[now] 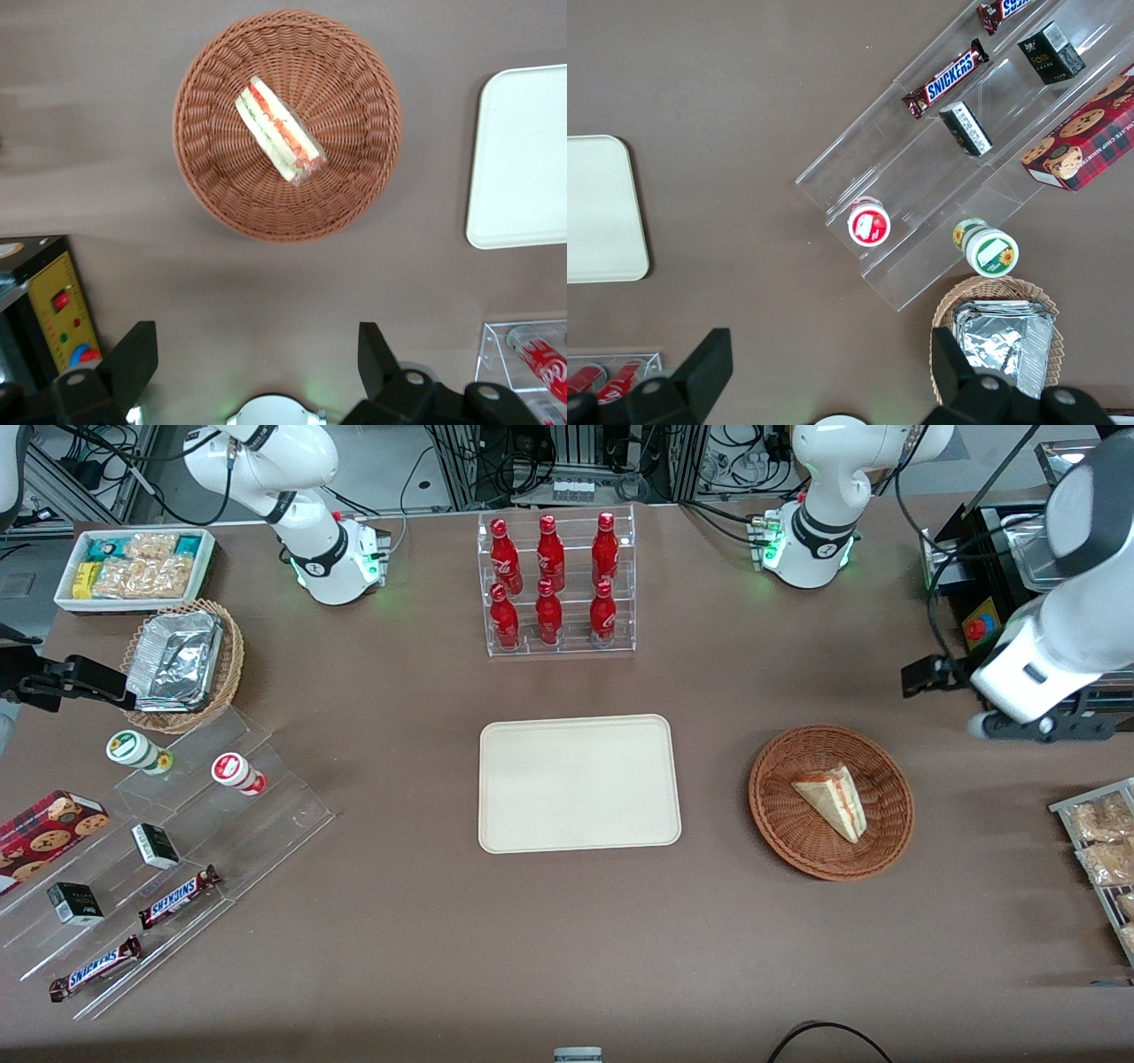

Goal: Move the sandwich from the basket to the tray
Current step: 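Move the left gripper over the wicker basket and lower toward the sandwich, then close the left gripper on the wrapped sandwich's crust edge, then lift the sandwich and carry it with the left gripper over the cream tray, then lower the sandwich onto the tray and open the left gripper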

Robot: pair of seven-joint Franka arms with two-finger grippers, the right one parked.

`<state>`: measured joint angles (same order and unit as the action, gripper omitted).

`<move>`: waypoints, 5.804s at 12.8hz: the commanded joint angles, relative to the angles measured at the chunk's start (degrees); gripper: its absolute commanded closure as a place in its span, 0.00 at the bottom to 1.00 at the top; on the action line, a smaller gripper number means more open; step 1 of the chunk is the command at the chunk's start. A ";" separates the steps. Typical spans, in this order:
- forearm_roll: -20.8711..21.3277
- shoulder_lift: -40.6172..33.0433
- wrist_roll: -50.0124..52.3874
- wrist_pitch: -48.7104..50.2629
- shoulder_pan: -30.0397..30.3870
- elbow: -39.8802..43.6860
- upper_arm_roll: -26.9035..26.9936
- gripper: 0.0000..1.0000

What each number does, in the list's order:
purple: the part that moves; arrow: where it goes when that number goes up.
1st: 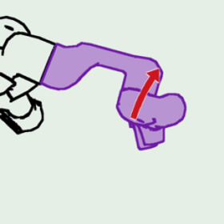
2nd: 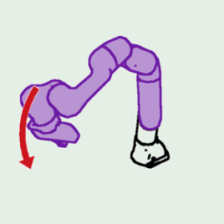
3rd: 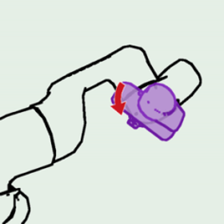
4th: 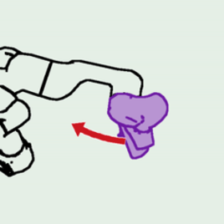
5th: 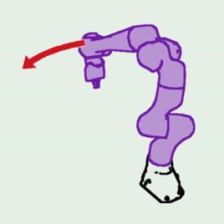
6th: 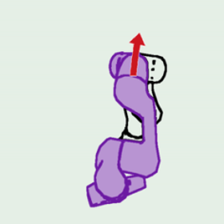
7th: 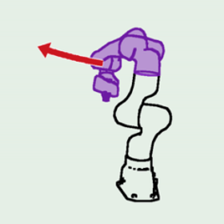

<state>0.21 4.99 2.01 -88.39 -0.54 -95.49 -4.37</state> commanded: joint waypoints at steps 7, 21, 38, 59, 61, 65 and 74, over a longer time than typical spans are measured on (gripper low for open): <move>0.05 -0.24 3.95 -30.04 -0.69 -23.58 0.50 0.00; 0.32 5.37 54.59 -49.86 -3.68 -30.72 0.59 0.00; 2.34 6.61 44.58 -34.33 -4.02 -22.13 0.24 1.00; -1.70 37.11 48.87 -27.62 -39.00 17.80 -0.73 1.00; -1.70 37.72 50.45 -27.79 -39.27 17.97 -0.73 1.00; -1.09 40.62 58.08 -27.71 -41.21 20.43 -0.55 1.00; -1.09 37.29 60.48 -24.99 -39.89 22.18 0.06 0.00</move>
<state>-0.51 44.27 62.20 -116.21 -40.61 -74.34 -5.01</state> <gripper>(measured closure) 0.211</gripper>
